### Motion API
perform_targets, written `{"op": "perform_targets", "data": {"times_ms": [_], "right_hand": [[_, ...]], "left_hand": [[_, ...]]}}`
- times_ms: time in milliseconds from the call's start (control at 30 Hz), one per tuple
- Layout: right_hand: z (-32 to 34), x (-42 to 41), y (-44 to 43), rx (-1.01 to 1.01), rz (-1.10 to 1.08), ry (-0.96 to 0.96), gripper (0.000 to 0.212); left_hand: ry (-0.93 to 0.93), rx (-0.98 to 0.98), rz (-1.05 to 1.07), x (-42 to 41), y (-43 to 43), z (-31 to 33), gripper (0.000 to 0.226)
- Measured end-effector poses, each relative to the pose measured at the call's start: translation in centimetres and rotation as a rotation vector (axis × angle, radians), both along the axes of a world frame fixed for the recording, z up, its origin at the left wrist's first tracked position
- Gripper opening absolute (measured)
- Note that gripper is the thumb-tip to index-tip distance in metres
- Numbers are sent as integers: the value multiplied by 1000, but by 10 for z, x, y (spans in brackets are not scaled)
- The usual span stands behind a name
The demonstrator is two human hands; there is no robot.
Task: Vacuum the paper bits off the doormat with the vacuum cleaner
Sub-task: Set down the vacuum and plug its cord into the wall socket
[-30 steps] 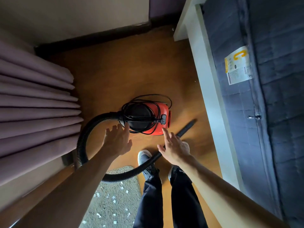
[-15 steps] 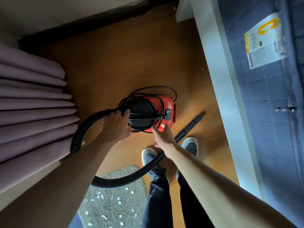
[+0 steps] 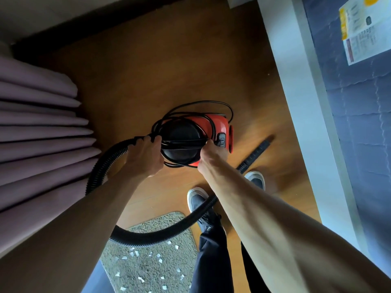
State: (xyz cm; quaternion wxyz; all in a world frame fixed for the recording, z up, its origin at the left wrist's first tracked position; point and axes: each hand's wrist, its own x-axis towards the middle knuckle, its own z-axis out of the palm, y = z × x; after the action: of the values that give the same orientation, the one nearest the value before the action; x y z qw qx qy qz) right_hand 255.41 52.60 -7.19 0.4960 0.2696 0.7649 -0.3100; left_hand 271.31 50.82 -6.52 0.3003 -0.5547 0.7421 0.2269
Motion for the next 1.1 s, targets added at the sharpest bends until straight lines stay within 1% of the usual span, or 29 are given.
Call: {"op": "perform_targets", "data": {"times_ms": [133, 233, 367, 433, 500, 567, 633, 733, 800, 833, 900, 967, 1000, 1100], "right_hand": [[-8, 7, 3, -21, 98, 189, 37], [0, 4, -3, -46, 178, 253, 18], [19, -5, -19, -136, 270, 330, 24], [35, -13, -32, -187, 290, 352, 18], [54, -21, -47, -248, 320, 364, 13], [76, -28, -61, -307, 379, 381, 13], [97, -34, -75, -368, 437, 412, 10], [131, -43, -96, -467, 487, 477, 8], [152, -50, -109, -522, 529, 527, 7], [164, -54, -115, -550, 549, 554, 8], [185, -62, -126, -617, 591, 616, 12], [209, -69, -138, -673, 612, 669, 13], [221, -72, -145, -694, 612, 687, 14], [258, -78, -162, -756, 581, 735, 24]], "left_hand": [[-37, -101, -103, 6, 1, 2, 37], [-46, -169, -146, 6, 1, 8, 31], [-31, -218, -159, 0, 0, 20, 17], [44, -254, -157, -3, -3, 26, 14], [129, -289, -144, -6, -6, 35, 17], [167, -316, -82, -11, -11, 47, 22], [214, -356, 1, -16, -17, 57, 19], [327, -314, 99, -27, -32, 75, 12], [413, -275, 146, -34, -44, 89, 12], [455, -286, 163, -37, -49, 97, 14], [522, -368, 155, -43, -55, 117, 18], [565, -451, 125, -46, -61, 136, 22], [589, -470, 142, -48, -65, 147, 22], [668, -434, 206, -56, -79, 183, 12]]}}
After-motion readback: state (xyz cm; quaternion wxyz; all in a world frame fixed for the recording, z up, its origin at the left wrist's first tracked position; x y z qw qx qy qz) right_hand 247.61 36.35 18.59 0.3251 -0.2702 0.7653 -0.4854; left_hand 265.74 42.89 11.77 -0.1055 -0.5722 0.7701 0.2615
